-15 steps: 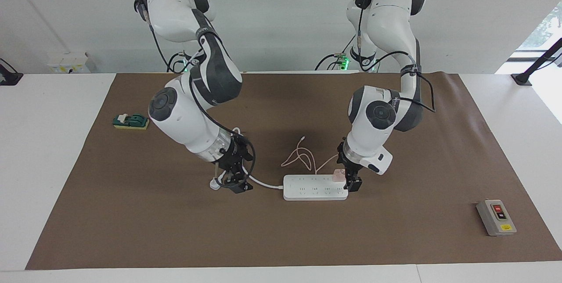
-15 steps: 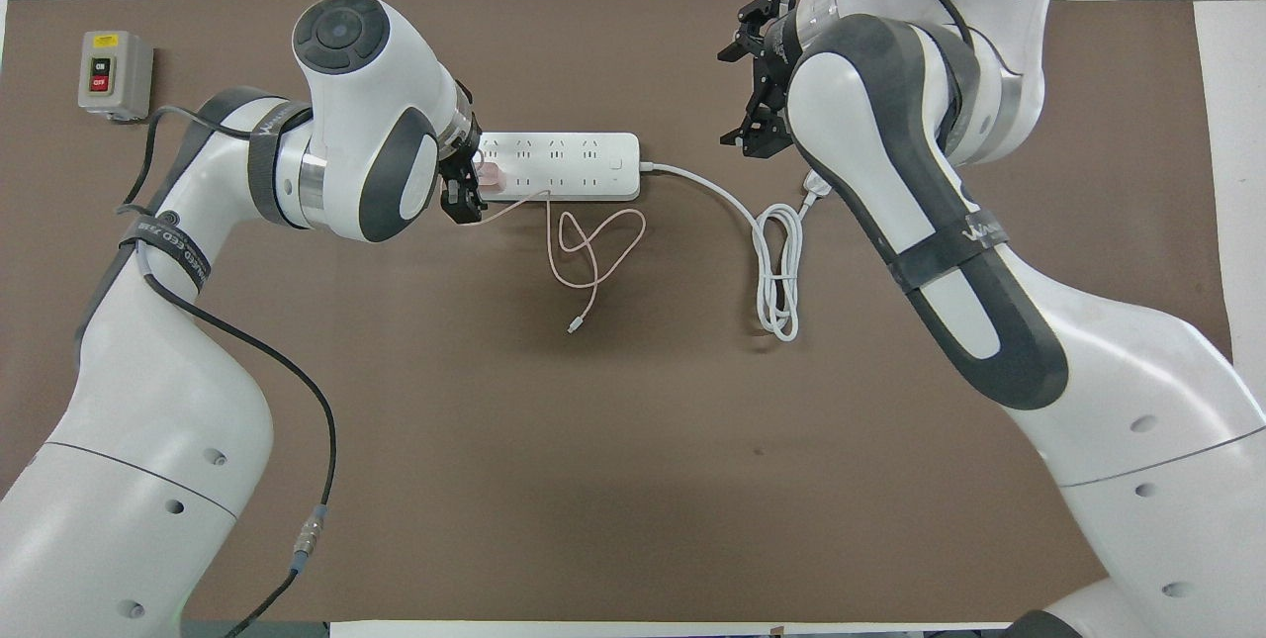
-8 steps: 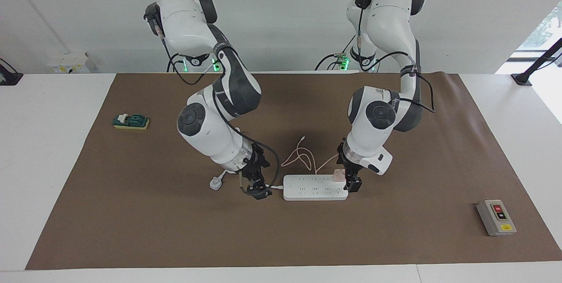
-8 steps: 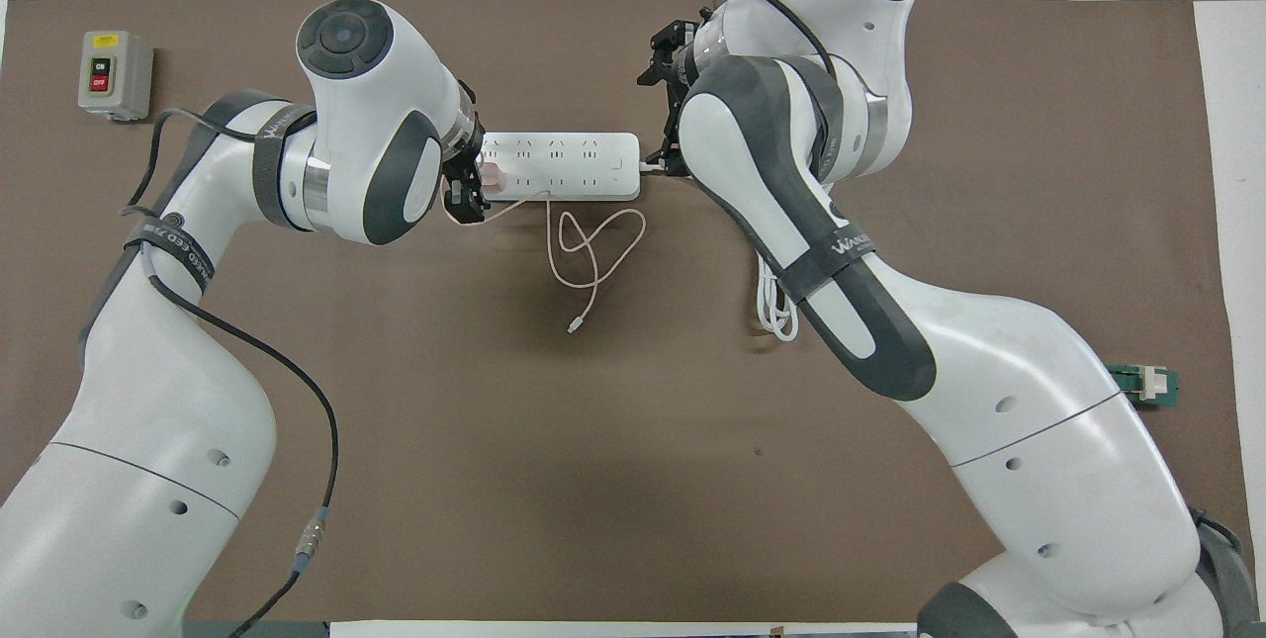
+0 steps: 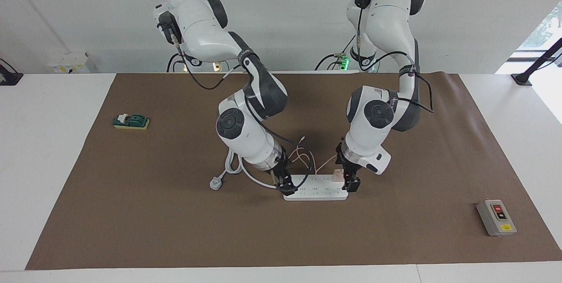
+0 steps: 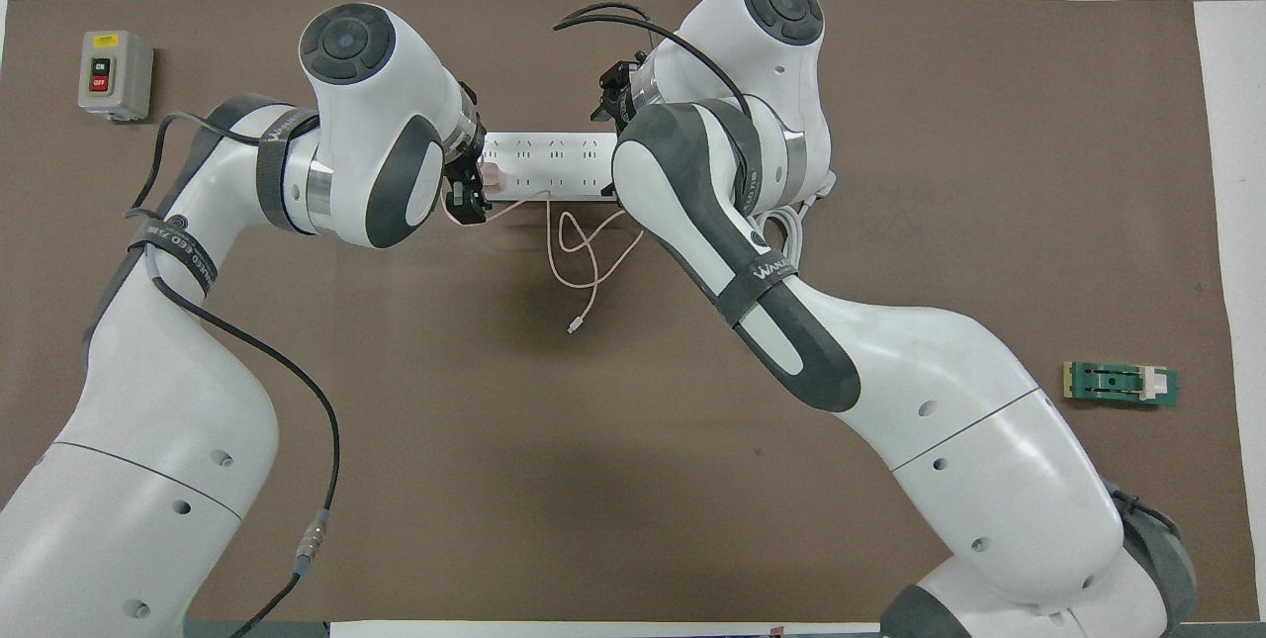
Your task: Unplug charger and place it aside
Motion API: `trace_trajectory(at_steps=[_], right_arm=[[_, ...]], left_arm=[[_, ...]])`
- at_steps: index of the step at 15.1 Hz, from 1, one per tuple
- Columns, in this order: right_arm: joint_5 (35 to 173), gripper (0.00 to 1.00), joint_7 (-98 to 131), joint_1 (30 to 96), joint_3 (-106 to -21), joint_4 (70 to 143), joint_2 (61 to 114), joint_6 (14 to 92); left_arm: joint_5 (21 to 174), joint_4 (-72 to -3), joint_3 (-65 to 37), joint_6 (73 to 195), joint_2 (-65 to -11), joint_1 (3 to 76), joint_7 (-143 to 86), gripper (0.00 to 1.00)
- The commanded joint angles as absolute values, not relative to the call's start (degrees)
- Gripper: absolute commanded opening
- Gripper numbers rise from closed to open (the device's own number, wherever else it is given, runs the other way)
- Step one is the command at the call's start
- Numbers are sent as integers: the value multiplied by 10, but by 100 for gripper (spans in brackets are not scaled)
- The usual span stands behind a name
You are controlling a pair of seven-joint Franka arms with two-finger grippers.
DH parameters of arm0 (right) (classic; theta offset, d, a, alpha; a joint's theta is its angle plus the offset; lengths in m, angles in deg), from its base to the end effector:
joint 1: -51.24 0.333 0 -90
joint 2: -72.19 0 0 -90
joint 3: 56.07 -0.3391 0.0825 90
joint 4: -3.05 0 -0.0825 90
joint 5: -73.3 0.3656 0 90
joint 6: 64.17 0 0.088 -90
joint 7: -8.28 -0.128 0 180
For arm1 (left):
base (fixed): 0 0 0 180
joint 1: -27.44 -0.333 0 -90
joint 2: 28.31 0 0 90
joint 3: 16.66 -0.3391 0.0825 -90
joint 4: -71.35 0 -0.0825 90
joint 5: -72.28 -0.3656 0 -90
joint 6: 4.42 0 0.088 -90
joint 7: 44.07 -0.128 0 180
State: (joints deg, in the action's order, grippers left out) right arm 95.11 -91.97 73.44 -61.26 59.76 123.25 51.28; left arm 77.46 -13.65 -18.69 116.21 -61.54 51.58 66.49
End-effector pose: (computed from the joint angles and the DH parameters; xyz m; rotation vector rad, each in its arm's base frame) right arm 0.7055 0.3673 0.3428 -2.0917 1.8579 0.4527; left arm 0.6533 -0.2765 0.3473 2.1645 2.1889 -0.0577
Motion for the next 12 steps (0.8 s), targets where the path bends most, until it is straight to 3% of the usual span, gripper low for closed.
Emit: trace_trajectory(at_steps=[1, 12], right_arm=[[971, 98, -929, 734, -612, 587, 1248, 525], [988, 98, -929, 739, -612, 632, 1250, 594]], left_arm=[[777, -179, -197, 1186, -589, 526, 665, 100], [777, -198, -197, 1202, -584, 526, 665, 100]])
